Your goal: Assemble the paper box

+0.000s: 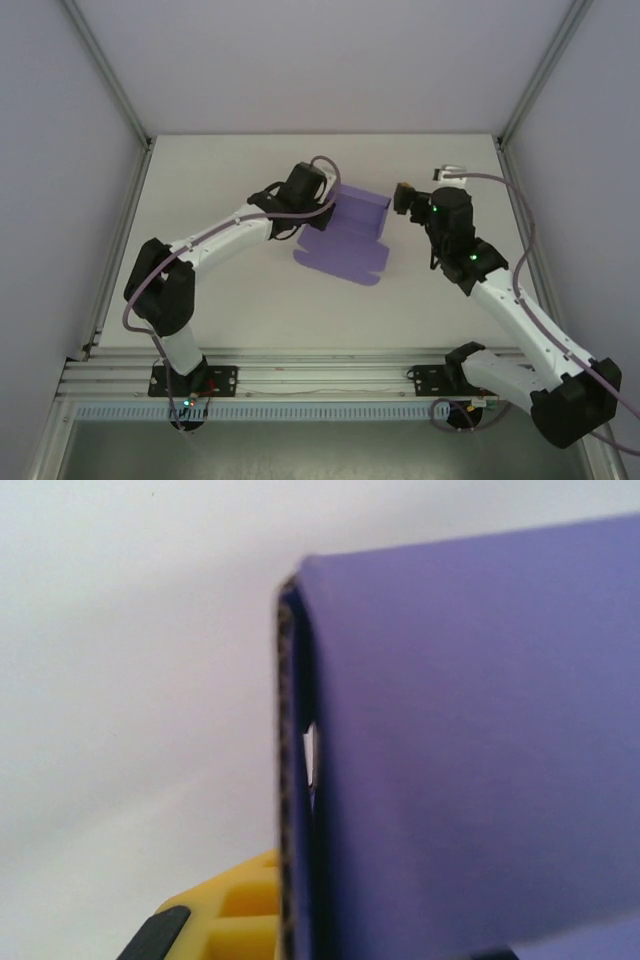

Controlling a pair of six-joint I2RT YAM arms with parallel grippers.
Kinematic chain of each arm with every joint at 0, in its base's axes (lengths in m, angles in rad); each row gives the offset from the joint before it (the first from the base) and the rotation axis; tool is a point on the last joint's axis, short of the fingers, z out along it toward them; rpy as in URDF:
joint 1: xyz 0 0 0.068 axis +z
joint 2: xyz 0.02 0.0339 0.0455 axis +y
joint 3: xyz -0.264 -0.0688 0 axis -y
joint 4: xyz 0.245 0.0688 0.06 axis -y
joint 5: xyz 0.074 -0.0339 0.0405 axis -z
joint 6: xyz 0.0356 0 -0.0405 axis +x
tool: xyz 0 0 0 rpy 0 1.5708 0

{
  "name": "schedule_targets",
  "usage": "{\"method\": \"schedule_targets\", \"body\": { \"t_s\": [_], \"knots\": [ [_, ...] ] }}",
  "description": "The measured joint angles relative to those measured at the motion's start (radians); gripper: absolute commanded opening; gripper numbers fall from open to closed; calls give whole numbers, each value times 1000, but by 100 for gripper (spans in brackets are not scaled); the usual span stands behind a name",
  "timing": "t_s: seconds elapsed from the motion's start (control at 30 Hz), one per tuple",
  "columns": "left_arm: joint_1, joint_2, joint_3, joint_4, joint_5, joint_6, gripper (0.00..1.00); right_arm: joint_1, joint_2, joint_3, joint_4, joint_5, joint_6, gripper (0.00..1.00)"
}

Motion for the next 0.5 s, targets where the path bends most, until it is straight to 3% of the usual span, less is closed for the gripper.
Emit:
{"method": "schedule_targets", "body": {
  "t_s": [0.2,0.33,0.5],
  "knots": [
    [-1,101,195,-337,-51,448,0,-16,-41,53,-175,103,101,100],
    [-1,280,418,-507,-175,626,0,-21,6,109,-274,115,112,100],
    [-12,393,497,-664,-261,783,0,-24,81,140,-378,112,100,100]
  ]
}}
